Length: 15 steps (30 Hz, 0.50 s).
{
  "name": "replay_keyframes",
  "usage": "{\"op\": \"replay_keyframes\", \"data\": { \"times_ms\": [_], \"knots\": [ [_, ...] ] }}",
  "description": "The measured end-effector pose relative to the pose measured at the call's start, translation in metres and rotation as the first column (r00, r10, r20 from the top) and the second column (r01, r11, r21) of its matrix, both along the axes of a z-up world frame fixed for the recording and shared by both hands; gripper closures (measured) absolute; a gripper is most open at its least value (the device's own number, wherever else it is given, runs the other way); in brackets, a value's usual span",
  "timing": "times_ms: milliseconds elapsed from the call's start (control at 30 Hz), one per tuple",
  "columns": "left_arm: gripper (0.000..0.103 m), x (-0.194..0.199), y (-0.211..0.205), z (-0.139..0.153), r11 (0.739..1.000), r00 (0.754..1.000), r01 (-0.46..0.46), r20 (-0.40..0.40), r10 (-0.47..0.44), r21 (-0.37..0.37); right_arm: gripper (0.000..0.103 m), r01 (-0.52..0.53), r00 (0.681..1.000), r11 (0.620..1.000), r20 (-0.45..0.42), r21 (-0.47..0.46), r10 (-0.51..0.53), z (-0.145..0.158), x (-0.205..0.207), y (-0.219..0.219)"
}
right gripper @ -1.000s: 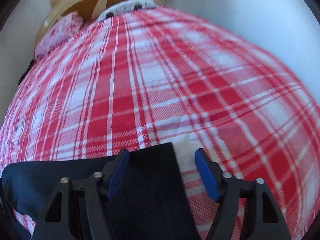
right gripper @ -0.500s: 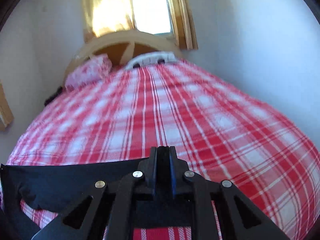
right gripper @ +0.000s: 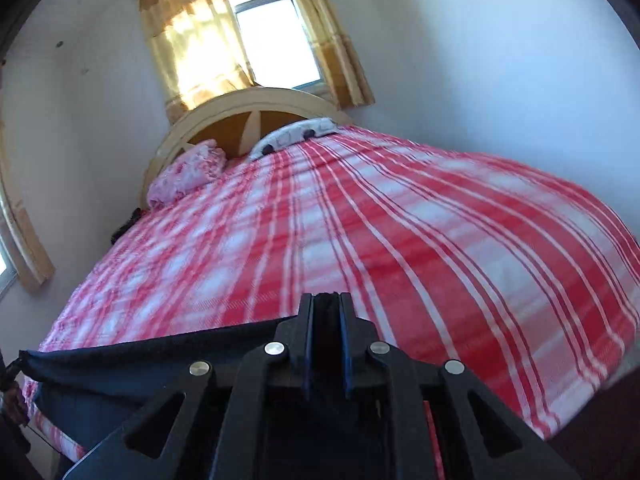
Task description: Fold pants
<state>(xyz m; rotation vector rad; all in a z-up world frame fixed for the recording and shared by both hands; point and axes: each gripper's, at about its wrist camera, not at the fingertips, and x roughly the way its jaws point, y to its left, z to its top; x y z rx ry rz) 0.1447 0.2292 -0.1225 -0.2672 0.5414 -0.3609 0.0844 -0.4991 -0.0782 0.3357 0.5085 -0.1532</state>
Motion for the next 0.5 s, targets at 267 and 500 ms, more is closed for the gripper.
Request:
{"op": "replay_keyframes", "data": {
  "times_ms": [267,500],
  "knots": [
    [0.056,-0.047,0.024,-0.009,0.999,0.998,-0.051,0.032,0.052,-0.010,0.077,0.029,0.996,1.000,-0.088,-0.007,-0.029,-0.028,-0.031,0.002],
    [0.048,-0.047,0.029,0.000,0.997,0.996,-0.076,0.041,0.076,0.008,0.076,0.064,0.998,0.991,-0.013,-0.119,-0.066,0.011,-0.049,0.030]
  ]
}}
